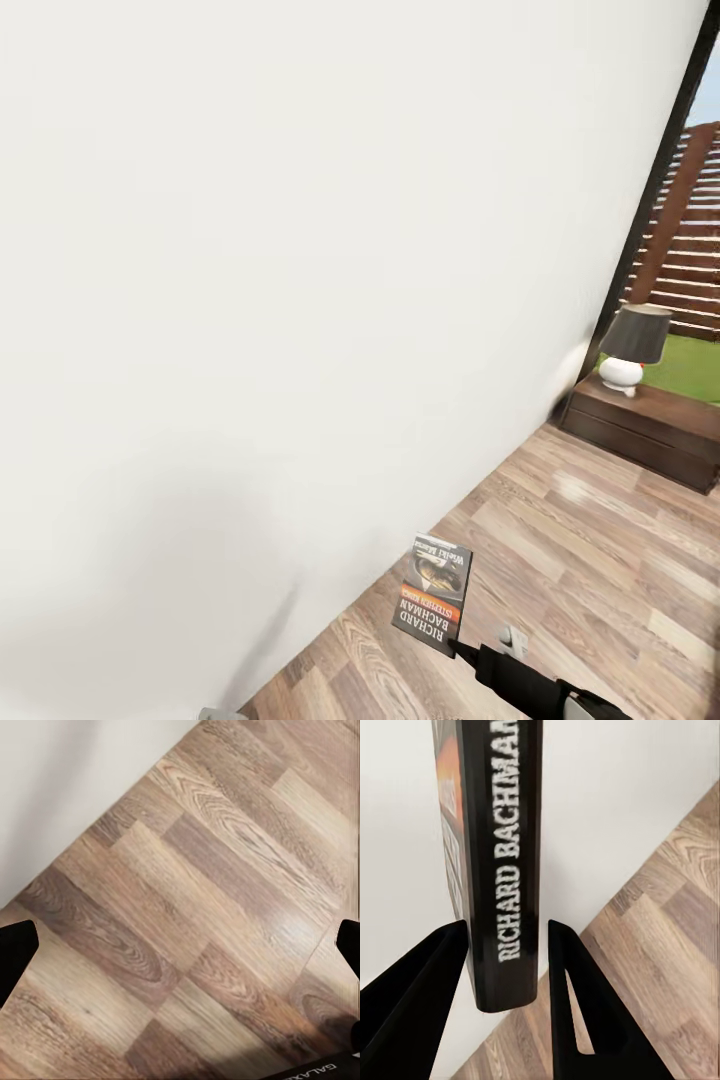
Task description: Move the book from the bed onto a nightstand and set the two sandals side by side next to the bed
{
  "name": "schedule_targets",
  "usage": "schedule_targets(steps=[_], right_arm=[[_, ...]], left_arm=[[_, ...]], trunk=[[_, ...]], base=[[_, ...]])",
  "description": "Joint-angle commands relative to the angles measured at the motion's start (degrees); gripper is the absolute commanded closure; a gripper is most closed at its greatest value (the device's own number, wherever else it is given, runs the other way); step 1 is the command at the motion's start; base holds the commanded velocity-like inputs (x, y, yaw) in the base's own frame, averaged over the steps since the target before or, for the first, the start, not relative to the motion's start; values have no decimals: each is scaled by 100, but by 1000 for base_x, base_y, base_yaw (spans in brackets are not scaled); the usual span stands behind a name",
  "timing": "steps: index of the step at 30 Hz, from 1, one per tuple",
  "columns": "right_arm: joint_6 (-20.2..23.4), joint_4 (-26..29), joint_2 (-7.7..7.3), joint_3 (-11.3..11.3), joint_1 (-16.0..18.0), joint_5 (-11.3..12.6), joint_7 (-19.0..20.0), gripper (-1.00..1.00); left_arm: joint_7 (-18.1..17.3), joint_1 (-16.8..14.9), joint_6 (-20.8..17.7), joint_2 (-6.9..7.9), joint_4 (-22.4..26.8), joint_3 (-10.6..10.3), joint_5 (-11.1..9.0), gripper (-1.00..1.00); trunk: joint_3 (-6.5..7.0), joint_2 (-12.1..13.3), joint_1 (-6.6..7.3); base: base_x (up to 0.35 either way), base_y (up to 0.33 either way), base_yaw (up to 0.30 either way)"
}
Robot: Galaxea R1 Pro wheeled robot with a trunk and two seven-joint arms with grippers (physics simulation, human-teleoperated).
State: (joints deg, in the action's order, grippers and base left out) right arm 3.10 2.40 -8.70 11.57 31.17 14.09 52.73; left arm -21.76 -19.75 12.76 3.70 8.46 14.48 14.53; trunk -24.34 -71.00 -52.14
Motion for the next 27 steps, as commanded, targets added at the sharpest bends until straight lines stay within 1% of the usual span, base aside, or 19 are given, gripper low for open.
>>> schedule_targets(steps=[1,10,14,21,27], right_arm=[[32,-2,0,29,4,41,18,100],[32,-2,0,29,4,41,18,100],[32,-2,0,29,3,41,18,100],[32,-2,0,29,3,41,18,100],[32,-2,0,29,3,41,18,100]], left_arm=[[-21,-3,24,0,-2,50,58,-100],[-21,-3,24,-1,-2,47,52,-100],[-20,-3,24,-1,-2,52,53,-100],[-19,-3,24,0,-2,49,52,-100],[-21,-3,24,1,-2,49,58,-100]], trunk=[[-6,-4,0],[-6,-4,0],[-6,-4,0],[-6,-4,0],[-6,-4,0]], base=[[0,0,-277],[3,0,-277],[206,0,-255],[281,0,-51],[51,0,-43]])
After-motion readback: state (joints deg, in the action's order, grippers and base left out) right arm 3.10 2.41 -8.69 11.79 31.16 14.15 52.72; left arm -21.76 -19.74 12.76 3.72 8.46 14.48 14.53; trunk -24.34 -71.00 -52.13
